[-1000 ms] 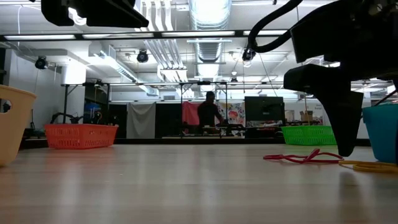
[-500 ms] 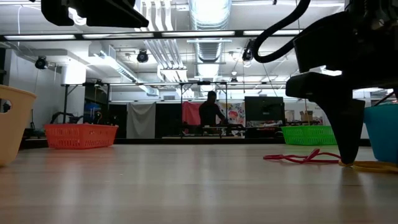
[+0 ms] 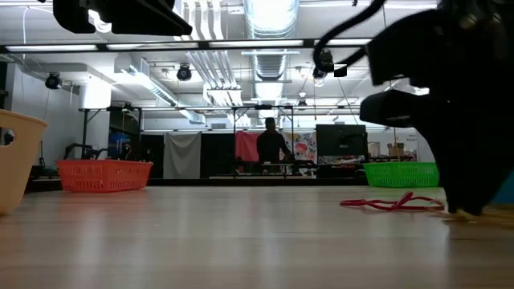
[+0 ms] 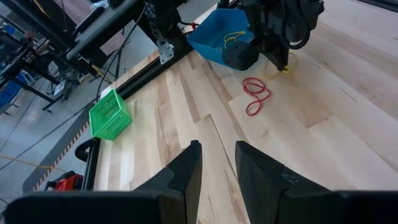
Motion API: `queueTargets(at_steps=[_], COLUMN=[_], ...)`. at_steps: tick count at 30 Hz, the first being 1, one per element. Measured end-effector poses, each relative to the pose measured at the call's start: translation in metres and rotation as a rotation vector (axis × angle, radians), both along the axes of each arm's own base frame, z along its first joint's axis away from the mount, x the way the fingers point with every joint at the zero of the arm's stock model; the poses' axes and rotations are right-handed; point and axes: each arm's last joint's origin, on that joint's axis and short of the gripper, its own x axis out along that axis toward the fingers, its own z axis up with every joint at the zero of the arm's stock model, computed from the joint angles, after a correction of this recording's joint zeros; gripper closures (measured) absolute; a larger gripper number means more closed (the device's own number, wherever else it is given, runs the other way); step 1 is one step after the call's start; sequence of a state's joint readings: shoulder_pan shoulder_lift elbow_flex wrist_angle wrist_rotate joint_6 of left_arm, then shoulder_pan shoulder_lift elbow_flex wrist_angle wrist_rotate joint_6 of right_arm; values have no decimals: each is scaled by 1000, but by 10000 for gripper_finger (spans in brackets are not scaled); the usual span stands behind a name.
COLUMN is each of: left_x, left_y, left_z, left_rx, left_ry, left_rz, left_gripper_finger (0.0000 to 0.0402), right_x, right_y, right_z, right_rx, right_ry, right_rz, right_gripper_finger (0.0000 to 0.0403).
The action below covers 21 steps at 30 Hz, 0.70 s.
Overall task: Sort rubber bands into baskets
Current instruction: Put the yellow rubber band into the blue bin
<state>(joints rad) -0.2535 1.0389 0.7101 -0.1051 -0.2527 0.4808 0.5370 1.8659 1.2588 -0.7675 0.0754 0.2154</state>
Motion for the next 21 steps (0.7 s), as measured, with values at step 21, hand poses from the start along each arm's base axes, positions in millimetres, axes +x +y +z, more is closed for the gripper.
queueTargets(at_steps=[21], left_x=[0], left_y=[0], left_z=[0], left_rx=[-1], left_ry=[-2], left_rz=[0], left_gripper_finger=[319], right_x=[-2], right_y=[-11], right_z=[108], right_rx=[-68], right_ry=[-21], right_rz=[-208], right_gripper_finger=[394])
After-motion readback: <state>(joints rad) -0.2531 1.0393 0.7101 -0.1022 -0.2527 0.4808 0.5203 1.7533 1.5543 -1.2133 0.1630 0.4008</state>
